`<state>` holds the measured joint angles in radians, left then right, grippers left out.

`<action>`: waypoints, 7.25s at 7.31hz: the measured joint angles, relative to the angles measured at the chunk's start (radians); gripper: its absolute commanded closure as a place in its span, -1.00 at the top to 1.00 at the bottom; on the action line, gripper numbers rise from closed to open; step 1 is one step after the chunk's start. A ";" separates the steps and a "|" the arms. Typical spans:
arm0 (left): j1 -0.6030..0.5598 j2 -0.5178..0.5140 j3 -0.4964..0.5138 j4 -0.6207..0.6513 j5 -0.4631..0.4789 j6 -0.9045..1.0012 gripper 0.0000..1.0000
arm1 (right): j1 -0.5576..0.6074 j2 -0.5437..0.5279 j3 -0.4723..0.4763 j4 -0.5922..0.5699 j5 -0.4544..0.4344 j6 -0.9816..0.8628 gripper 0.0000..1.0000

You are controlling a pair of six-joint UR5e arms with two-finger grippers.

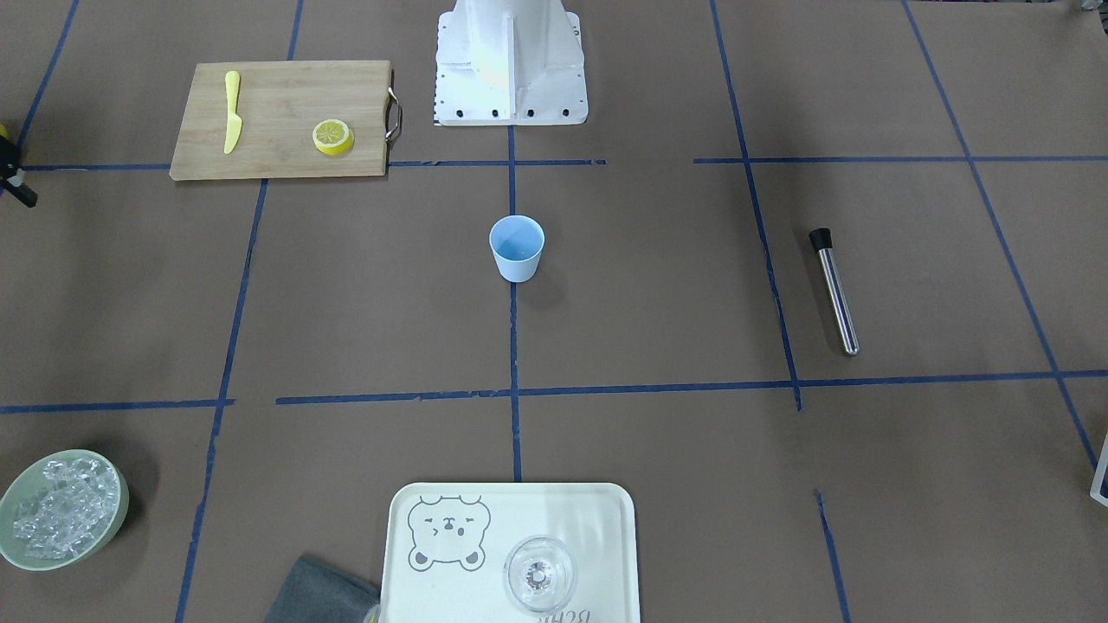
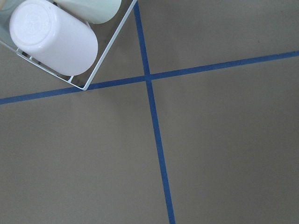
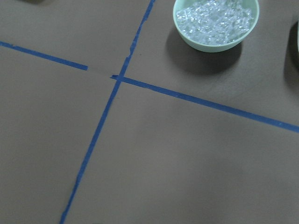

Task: Squeeze lemon into cup
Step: 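Move the right gripper down to the lemon slice on the wooden board, then close the right gripper on the yellow lemon slice, then lift the lemon slice with the right gripper and carry it over the blue cup, then lower the lemon slice into the blue cup and open the right gripper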

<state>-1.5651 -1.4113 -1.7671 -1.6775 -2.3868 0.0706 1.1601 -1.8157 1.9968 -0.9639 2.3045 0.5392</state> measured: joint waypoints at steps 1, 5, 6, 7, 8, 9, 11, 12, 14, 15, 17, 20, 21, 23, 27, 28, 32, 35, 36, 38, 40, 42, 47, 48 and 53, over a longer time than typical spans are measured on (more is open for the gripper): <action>0.008 0.000 0.000 -0.002 0.000 0.000 1.00 | -0.091 -0.003 0.051 0.003 -0.058 0.156 1.00; 0.020 0.000 -0.007 -0.016 -0.001 0.000 1.00 | -0.490 -0.104 0.219 -0.002 -0.376 0.487 1.00; 0.022 0.000 -0.009 -0.019 -0.002 0.000 1.00 | -0.620 -0.104 0.227 -0.003 -0.509 0.586 0.96; 0.023 0.000 -0.010 -0.021 -0.002 0.000 1.00 | -0.745 -0.102 0.230 -0.006 -0.630 0.687 0.95; 0.024 0.000 -0.012 -0.022 -0.002 0.000 1.00 | -0.846 -0.085 0.231 -0.030 -0.725 0.766 0.97; 0.024 0.000 -0.016 -0.022 -0.002 0.000 1.00 | -0.922 -0.031 0.231 -0.098 -0.791 0.826 1.00; 0.025 0.000 -0.020 -0.021 -0.002 0.000 1.00 | -1.048 0.132 0.231 -0.308 -0.893 0.912 1.00; 0.025 0.000 -0.021 -0.021 -0.002 0.000 1.00 | -1.100 0.174 0.231 -0.368 -0.929 0.952 1.00; 0.025 0.000 -0.021 -0.021 -0.002 0.000 1.00 | -1.170 0.170 0.228 -0.401 -0.975 0.985 0.99; 0.025 0.001 -0.021 -0.021 -0.002 0.000 1.00 | -1.183 0.159 0.225 -0.402 -0.980 0.988 0.99; 0.025 0.001 -0.021 -0.021 -0.002 0.000 1.00 | -1.195 0.145 0.219 -0.397 -0.981 0.989 0.99; 0.025 0.002 -0.022 -0.019 -0.002 0.000 1.00 | -1.198 0.144 0.208 -0.395 -0.979 0.989 0.88; 0.025 0.002 -0.023 -0.019 -0.002 0.000 1.00 | -1.200 0.144 0.203 -0.395 -0.979 0.990 0.84; 0.025 0.003 -0.023 -0.019 -0.002 0.000 1.00 | -1.203 0.146 0.196 -0.395 -0.978 0.989 0.61; 0.025 0.010 -0.033 -0.016 -0.002 -0.001 1.00 | -1.206 0.152 0.186 -0.395 -0.978 0.989 0.28; 0.025 0.010 -0.034 -0.016 -0.002 -0.001 1.00 | -1.206 0.153 0.185 -0.395 -0.977 0.989 -0.27; 0.025 0.011 -0.036 -0.017 -0.002 -0.001 1.00 | -1.202 0.153 0.194 -0.395 -0.974 0.989 -1.00; 0.025 0.011 -0.037 -0.016 -0.002 -0.001 1.00 | -1.197 0.149 0.254 -0.399 -0.973 0.989 -1.00; 0.025 0.011 -0.037 -0.016 -0.002 -0.001 1.00 | -1.193 0.147 0.283 -0.404 -0.972 0.989 -1.00; 0.025 0.011 -0.037 -0.016 -0.002 -0.001 1.00 | -1.165 0.150 0.322 -0.408 -0.959 0.987 -1.00; 0.025 0.012 -0.035 -0.016 -0.002 -0.001 1.00 | -1.115 0.167 0.333 -0.410 -0.919 0.983 -1.00; 0.025 0.013 -0.035 -0.016 -0.002 -0.002 1.00 | -1.067 0.260 0.323 -0.477 -0.872 0.976 -1.00; 0.025 0.014 -0.026 -0.016 -0.002 -0.002 1.00 | -0.875 0.744 0.111 -0.823 -0.750 0.910 -1.00; 0.025 0.015 -0.024 -0.015 -0.002 -0.002 1.00 | -0.838 0.830 0.030 -0.837 -0.733 0.891 -1.00; 0.025 0.018 -0.018 -0.010 0.000 -0.002 1.00 | -0.757 1.095 -0.250 -0.846 -0.685 0.854 -0.49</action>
<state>-1.5401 -1.3934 -1.7847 -1.6872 -2.3871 0.0690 0.4034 -0.7204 1.7473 -1.8103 1.6196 1.3927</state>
